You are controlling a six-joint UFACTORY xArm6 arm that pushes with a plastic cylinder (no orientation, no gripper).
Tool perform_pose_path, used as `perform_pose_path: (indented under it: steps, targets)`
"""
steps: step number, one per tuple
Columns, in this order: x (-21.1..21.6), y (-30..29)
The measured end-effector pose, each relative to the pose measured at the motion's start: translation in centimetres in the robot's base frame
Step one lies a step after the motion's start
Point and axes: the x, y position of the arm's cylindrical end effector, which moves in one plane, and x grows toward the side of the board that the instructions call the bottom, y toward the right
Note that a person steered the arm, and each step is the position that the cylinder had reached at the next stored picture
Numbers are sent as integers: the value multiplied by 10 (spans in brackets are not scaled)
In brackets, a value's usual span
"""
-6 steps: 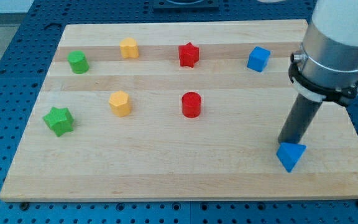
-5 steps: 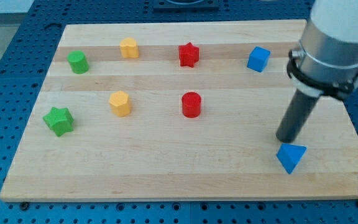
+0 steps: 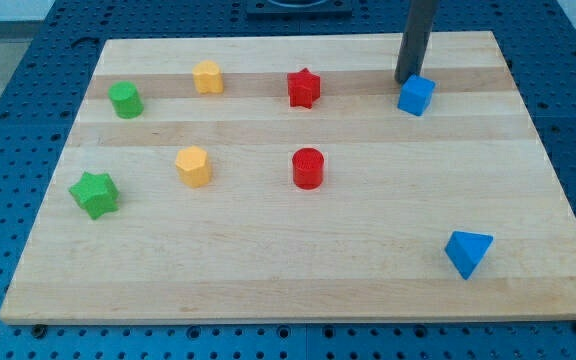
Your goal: Slide the blue cube closer to the blue triangle
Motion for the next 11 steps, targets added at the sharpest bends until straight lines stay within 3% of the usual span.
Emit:
perform_pose_path:
  steps: [2,3,5,6,7,9,11]
  targets:
    - [101,6]
    - [126,7]
    - [157,14]
    - [151,9]
    - [109,-9]
    - [97,43]
    - [176,49]
